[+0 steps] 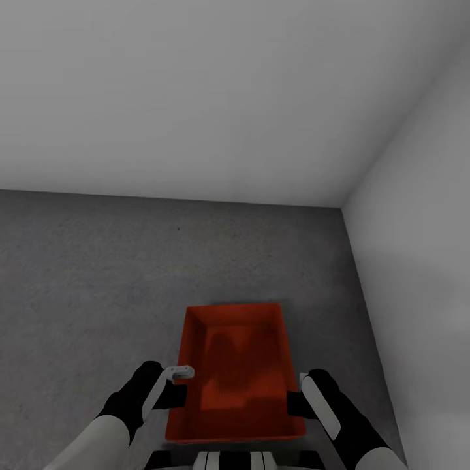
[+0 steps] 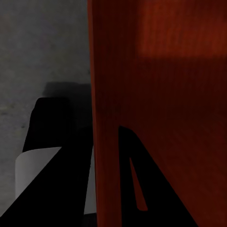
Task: Move the two storage containers from the living room to the garage. In the garage, place one container on the floor and stack the other container on top of it (either order is fine).
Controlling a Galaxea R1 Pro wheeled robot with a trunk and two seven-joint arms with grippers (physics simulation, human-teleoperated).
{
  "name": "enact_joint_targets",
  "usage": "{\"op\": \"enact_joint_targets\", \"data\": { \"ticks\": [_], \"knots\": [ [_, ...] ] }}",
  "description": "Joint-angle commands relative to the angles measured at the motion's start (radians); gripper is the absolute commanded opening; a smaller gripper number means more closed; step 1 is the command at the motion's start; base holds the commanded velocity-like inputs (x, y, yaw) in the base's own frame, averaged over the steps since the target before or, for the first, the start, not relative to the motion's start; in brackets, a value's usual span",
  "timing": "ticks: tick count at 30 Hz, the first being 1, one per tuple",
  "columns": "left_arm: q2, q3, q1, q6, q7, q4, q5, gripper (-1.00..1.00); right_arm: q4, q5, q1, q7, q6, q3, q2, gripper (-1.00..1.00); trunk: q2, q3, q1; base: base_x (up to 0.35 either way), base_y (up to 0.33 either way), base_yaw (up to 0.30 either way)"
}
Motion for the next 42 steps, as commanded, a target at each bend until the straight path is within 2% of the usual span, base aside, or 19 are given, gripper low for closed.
{"op": "enact_joint_targets", "data": {
  "ticks": [1,28,35,42],
  "knots": [
    [0.000,0.002,0.000,0.004,0.005,-0.002,0.015,-1.00,-0.001,-0.025,0.000,-0.007,-0.005,-0.001,0.000,-1.00,0.000,-0.001,0.000,0.000,0.000,0.000],
    [0.000,0.001,0.000,0.004,0.005,-0.002,0.015,-1.00,-0.001,-0.025,0.000,-0.007,-0.005,-0.001,0.000,-1.00,0.000,-0.001,0.000,0.000,0.000,0.000],
    [0.000,0.000,0.000,0.004,0.004,-0.002,0.015,-1.00,-0.001,-0.025,0.000,-0.007,-0.005,-0.001,0.000,-1.00,-0.049,-0.023,0.027,0.000,0.000,0.000],
    [0.000,0.001,0.000,0.004,0.005,-0.002,0.015,-1.00,-0.001,-0.025,0.000,-0.007,-0.005,-0.001,0.000,-1.00,-0.049,-0.023,0.027,0.000,0.000,0.000]
  ]
}}
